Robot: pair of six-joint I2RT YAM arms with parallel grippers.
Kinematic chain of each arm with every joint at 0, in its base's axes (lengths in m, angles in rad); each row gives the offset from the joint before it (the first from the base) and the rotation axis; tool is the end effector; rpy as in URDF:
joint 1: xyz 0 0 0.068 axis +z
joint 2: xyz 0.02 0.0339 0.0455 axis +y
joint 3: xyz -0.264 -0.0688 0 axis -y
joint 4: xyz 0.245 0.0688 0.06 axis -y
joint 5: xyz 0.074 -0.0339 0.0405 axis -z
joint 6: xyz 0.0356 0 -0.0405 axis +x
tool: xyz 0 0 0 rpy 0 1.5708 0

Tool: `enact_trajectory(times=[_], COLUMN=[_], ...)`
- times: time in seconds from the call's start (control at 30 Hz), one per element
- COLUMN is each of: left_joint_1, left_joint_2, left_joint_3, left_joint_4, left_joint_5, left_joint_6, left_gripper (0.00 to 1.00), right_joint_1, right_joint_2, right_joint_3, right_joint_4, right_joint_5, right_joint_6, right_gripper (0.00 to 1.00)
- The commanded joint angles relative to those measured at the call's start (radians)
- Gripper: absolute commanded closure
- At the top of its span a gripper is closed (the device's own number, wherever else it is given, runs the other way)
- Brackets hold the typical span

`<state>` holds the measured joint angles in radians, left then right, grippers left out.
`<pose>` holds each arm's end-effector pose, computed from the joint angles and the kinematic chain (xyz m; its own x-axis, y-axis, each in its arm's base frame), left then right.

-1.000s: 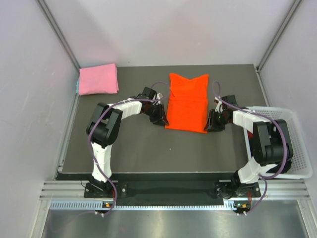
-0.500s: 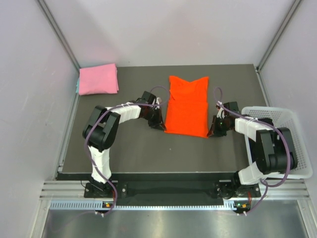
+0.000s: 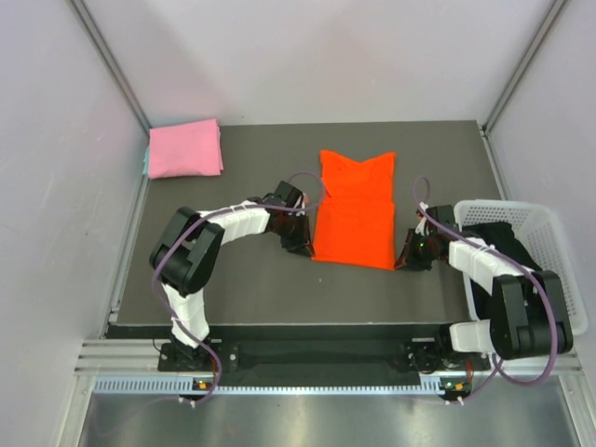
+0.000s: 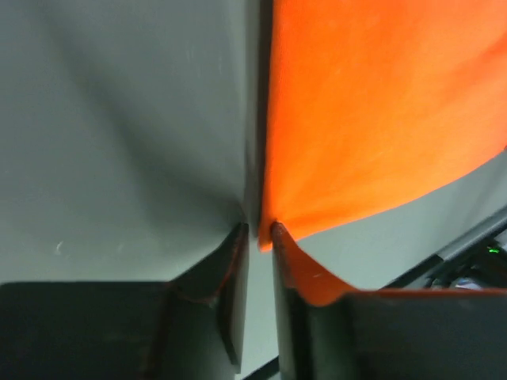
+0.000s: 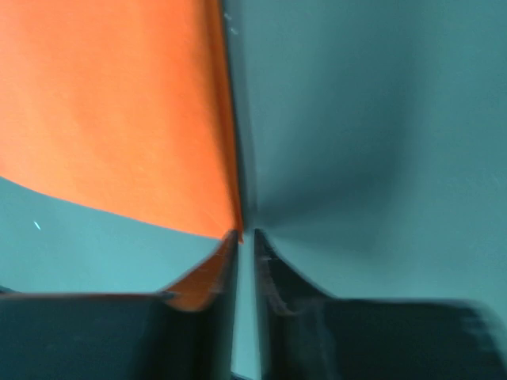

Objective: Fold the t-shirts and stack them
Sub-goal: Fold the tshirt

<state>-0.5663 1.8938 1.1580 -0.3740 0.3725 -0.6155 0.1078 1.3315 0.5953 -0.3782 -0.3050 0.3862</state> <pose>0.3081 -0.2112 0.1479 -0.9845 -0.0113 -0.1750 0.0832 0.8483 -0.5230 0.2244 0.0350 0.1530 -0.9149 0.2624 -0.3067 0.1192 0.9017 0.4157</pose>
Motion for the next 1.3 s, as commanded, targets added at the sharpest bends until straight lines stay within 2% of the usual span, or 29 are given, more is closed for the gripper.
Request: enact_trajectory(times=[0.0, 0.1, 0.2, 0.23, 0.37, 0.5, 0.67, 0.9, 1.03, 1.1, 1.13, 1.2, 1.27], left_joint_1=[-0.006, -0.006, -0.006, -0.006, -0.007, -0.009, -0.029, -0.040, -0.040, -0.040, -0.040, -0.038, -0.038], left_joint_2=[-0.085, -0.145, -0.197, -0.206, -0.187, -0.170, -0.148, -0.125, -0.098, -0.091, -0.088, -0.088, -0.090], left_joint_3=[-0.020, -0.030, -0.082, -0.119, -0.187, -0.222, -0.219, -0.222, -0.208, -0.207, -0.205, -0.204, -0.199], left_joint_4=[-0.086, -0.102, -0.018, 0.010, 0.130, 0.198, 0.198, 0.216, 0.216, 0.221, 0.221, 0.216, 0.208], left_joint_5=[-0.165, -0.214, -0.169, -0.111, -0.028, -0.011, -0.030, -0.052, -0.055, -0.053, -0.056, -0.061, -0.070], left_joint_6=[-0.024, -0.061, -0.116, -0.133, -0.226, -0.268, -0.283, -0.294, -0.290, -0.290, -0.288, -0.283, -0.277], left_gripper=[0.70, 0.62, 0.56, 0.56, 0.56, 0.55, 0.55, 0.55, 0.60, 0.63, 0.71, 0.77, 0.90], right_joint_1=[-0.016, -0.016, -0.014, -0.016, -0.016, -0.016, -0.016, -0.014, -0.016, -0.016, -0.016, -0.016, -0.014], right_joint_2=[-0.049, -0.100, -0.169, -0.196, -0.224, -0.239, -0.281, -0.292, -0.269, -0.265, -0.261, -0.255, -0.252], right_joint_3=[0.008, -0.002, -0.061, -0.081, -0.176, -0.229, -0.281, -0.318, -0.321, -0.322, -0.321, -0.319, -0.321], right_joint_4=[-0.068, -0.100, -0.058, -0.035, 0.091, 0.143, 0.159, 0.203, 0.219, 0.223, 0.223, 0.228, 0.232], right_joint_5=[0.059, 0.087, 0.076, 0.067, 0.027, 0.027, 0.073, 0.113, 0.129, 0.142, 0.150, 0.153, 0.155], right_joint_6=[0.065, 0.158, 0.274, 0.301, 0.433, 0.516, 0.594, 0.617, 0.625, 0.626, 0.620, 0.609, 0.594], right_gripper=[0.83, 0.70, 0.64, 0.63, 0.62, 0.61, 0.60, 0.60, 0.61, 0.66, 0.69, 0.78, 0.85])
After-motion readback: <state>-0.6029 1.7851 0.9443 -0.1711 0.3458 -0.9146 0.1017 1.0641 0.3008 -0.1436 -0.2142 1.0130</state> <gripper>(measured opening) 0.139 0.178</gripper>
